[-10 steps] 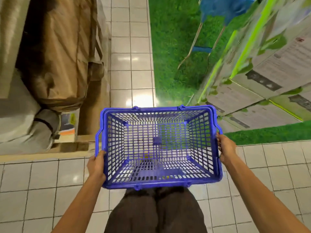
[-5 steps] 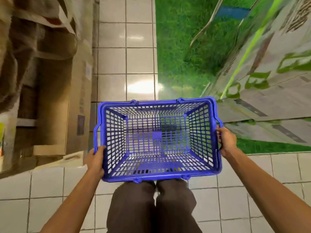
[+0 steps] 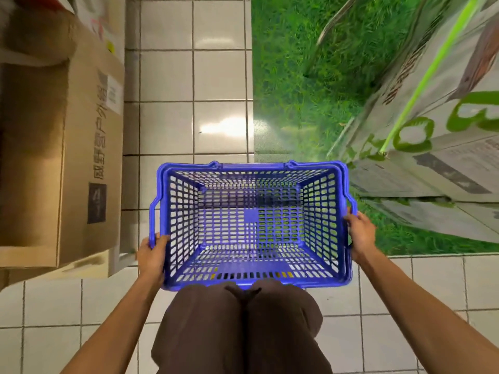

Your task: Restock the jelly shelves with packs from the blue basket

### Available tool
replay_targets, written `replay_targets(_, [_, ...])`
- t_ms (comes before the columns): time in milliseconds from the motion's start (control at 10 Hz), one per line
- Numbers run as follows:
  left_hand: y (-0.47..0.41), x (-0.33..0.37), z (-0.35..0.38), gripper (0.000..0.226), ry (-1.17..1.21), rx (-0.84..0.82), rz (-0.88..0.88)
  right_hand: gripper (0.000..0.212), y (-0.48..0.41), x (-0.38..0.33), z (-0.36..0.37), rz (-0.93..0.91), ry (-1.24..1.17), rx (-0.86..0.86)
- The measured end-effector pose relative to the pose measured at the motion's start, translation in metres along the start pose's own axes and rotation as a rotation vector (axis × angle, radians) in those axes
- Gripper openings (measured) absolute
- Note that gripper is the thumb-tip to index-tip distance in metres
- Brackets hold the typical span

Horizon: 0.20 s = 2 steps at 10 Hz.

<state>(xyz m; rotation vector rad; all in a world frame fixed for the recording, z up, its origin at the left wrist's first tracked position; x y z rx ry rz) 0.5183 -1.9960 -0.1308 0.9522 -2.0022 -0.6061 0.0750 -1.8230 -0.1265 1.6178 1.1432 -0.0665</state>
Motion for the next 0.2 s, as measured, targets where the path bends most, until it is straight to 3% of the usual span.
replay_targets(100, [0.011, 0.006, -0.006, 0.048, -0.148, -0.021, 0.049, 0.037, 0.007, 0.002, -0.007, -0.059, 0.222, 0.02])
replay_targets(200, [0.048, 0.046, -0.018, 0.058, -0.184, 0.059, 0.095, 0.039, 0.042, -0.021, -0.012, -0.027, 0.26, 0.109])
Point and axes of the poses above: each hand's wrist, its own y-axis away from the middle knuckle, its own z-axis out of the palm, x = y × z, the point moved 3 cm from there along -y, towards the middle knuckle, and after that the axes turned 3 degrees about -y, right-handed, at the moved point
